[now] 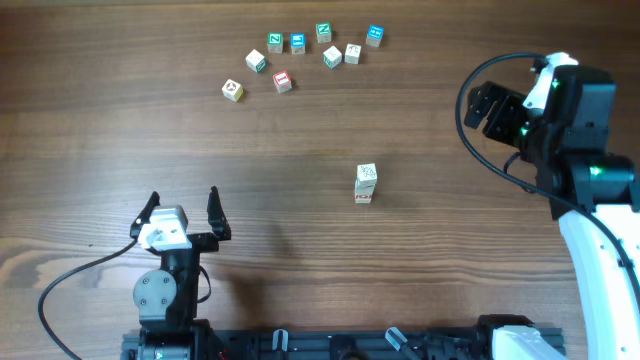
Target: Form a tower
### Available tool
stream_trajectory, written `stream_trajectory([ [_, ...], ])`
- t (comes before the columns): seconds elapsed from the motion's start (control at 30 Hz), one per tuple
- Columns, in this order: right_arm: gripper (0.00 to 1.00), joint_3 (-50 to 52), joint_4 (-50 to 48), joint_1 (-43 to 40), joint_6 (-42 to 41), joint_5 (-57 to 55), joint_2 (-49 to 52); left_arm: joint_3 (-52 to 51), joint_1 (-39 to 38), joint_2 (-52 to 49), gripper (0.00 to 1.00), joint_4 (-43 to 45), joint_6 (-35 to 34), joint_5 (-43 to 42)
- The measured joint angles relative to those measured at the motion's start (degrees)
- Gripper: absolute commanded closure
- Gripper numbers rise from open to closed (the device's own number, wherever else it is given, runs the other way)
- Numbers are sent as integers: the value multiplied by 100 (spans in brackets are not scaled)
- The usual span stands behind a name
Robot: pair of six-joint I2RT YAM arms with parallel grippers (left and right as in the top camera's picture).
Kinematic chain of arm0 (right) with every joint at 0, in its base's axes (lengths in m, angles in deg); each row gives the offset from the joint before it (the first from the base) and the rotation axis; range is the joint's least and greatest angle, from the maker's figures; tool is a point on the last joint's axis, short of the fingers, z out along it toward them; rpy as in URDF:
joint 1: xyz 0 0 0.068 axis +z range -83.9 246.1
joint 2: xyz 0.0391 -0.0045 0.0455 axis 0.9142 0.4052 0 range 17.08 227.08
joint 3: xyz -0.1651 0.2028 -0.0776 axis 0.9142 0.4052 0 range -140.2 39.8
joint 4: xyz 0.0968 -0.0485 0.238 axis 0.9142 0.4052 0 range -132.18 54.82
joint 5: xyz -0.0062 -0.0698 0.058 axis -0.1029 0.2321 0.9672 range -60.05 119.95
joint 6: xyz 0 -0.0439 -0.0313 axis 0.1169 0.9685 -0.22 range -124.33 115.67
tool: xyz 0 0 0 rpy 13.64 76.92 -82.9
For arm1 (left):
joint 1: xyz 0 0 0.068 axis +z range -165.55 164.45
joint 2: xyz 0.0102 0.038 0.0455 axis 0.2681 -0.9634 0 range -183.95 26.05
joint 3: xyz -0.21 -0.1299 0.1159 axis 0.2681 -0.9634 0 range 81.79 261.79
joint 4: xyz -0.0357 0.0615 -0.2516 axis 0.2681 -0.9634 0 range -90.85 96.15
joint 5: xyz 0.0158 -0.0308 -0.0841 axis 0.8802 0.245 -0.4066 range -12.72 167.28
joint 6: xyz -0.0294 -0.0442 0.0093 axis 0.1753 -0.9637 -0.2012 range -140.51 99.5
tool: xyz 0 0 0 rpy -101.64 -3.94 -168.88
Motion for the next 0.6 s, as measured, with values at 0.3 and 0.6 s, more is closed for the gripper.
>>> stream_trajectory([
  [0.3, 0, 74, -120, 0, 267, 0, 800, 0, 0, 0, 0, 0, 0, 0],
  [0.6, 0, 2608, -2929, 0, 769, 339, -470, 0, 0, 0, 0, 0, 0, 2],
])
